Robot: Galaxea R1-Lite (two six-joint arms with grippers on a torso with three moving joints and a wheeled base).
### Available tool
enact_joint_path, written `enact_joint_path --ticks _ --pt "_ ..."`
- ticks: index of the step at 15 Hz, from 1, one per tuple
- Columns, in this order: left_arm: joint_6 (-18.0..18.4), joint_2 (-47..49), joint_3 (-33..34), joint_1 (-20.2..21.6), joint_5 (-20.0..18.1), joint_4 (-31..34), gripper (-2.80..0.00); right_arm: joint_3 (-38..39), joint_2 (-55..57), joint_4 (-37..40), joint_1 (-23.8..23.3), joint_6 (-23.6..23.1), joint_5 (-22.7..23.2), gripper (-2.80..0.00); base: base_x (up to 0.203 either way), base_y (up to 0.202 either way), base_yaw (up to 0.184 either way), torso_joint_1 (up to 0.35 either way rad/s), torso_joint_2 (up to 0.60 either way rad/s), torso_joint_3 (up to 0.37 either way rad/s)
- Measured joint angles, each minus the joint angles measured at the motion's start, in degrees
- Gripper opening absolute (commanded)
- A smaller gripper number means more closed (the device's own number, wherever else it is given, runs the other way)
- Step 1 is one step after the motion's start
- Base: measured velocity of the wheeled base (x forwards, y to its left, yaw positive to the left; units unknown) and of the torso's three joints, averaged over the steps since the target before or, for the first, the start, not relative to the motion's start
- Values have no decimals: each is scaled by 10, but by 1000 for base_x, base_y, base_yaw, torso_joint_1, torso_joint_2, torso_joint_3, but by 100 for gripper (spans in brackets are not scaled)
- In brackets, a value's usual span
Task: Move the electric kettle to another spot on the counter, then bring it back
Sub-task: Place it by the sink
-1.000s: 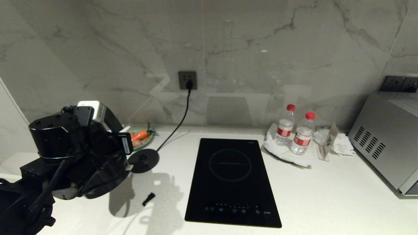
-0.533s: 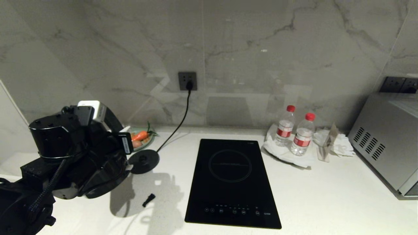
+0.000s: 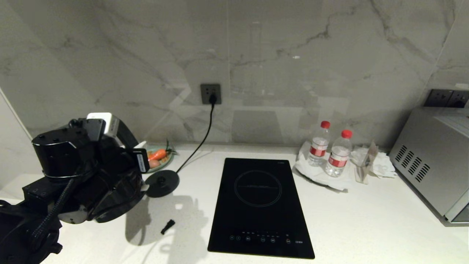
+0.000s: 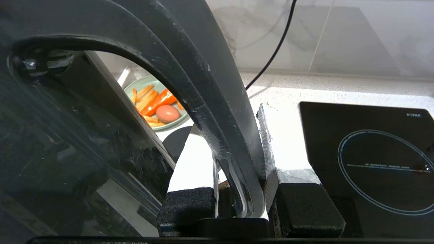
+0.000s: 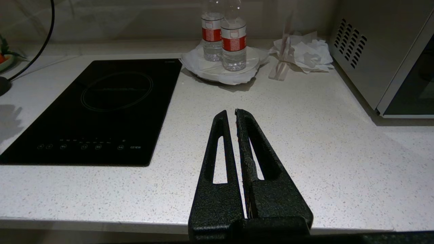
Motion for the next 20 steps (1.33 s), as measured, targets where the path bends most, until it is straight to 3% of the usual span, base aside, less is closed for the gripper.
enact_joint_path --ticks 20 --pt "-3 -27 31 1 0 0 -280 0 0 0 0 0 0 -280 0 0 0 0 0 0"
